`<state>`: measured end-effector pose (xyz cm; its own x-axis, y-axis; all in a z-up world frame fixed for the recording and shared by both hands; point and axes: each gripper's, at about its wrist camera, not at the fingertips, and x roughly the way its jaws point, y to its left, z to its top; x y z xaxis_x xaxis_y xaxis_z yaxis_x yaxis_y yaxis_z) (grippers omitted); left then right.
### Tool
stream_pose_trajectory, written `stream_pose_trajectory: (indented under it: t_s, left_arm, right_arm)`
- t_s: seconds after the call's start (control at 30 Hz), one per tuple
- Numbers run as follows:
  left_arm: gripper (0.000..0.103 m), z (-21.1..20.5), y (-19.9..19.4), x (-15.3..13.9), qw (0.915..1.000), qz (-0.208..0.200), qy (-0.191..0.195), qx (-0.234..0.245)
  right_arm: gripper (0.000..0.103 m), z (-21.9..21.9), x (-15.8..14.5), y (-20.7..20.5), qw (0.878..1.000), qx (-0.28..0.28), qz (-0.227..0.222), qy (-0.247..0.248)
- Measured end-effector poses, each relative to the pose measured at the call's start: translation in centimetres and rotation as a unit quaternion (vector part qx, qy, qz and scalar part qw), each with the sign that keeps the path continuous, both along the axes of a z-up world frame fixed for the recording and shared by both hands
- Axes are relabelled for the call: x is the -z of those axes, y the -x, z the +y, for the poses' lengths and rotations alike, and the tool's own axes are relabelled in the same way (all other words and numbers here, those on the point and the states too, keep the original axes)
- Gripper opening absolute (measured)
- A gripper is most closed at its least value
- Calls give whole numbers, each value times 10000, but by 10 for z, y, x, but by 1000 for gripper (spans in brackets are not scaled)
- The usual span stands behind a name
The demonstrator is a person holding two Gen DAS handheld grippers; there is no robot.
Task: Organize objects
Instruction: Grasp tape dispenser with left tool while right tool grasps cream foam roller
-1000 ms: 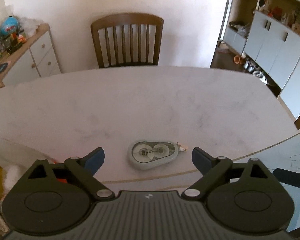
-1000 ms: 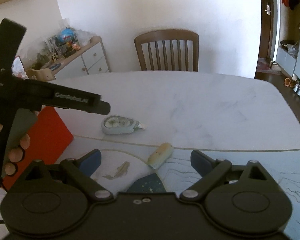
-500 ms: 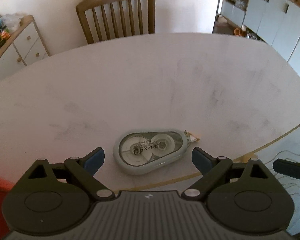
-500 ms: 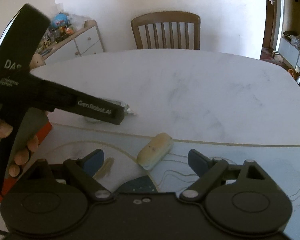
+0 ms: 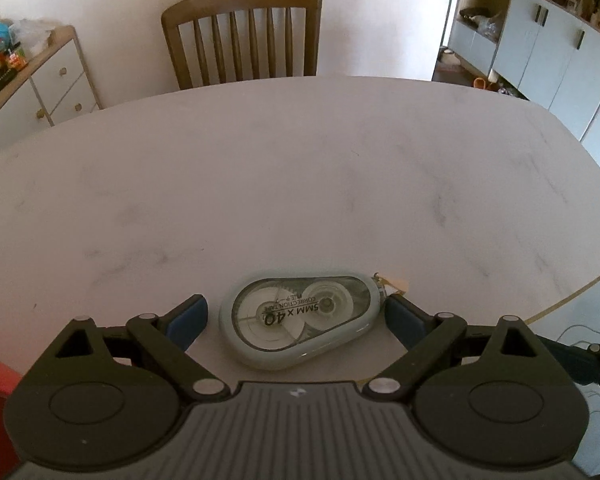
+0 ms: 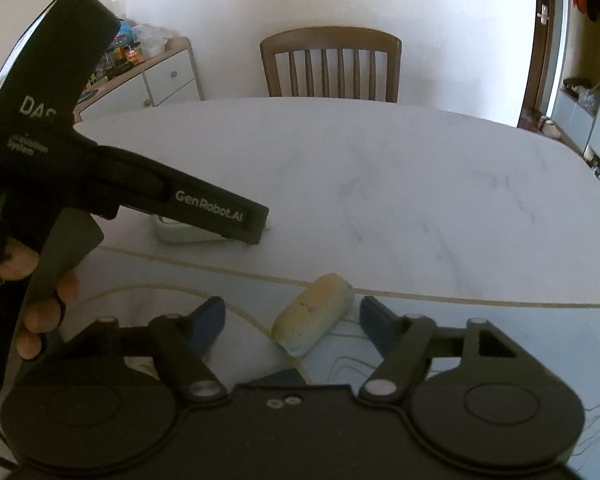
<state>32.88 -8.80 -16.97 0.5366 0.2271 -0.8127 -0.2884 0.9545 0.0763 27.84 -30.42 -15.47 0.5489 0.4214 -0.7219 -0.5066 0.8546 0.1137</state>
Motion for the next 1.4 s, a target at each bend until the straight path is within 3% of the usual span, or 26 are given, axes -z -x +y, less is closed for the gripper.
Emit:
stream_pose_trajectory:
  t_s: [0.07, 0.17, 0.43, 0.87, 1.4]
  left_arm:
    - [96, 0, 3, 3, 10000, -49, -12, 6]
    - [88, -1, 7, 4, 9999, -140, -53, 34]
    - [87, -1, 16, 0, 9998, -188, 41, -32]
    - [87, -25, 62, -22, 9993, -305, 208, 90]
    - [87, -44, 129, -94, 9987, -450, 225, 123]
  right_arm:
    - [64, 2, 1, 1, 10000, 16, -70, 52]
    - [52, 3, 2, -1, 9997, 134, -136, 124]
    - [19, -3, -1, 0, 9995, 240, -137, 141]
    - [19, -27, -25, 20, 9993, 378, -77, 29]
    - [19, -44, -83, 70, 9985, 391, 12, -386]
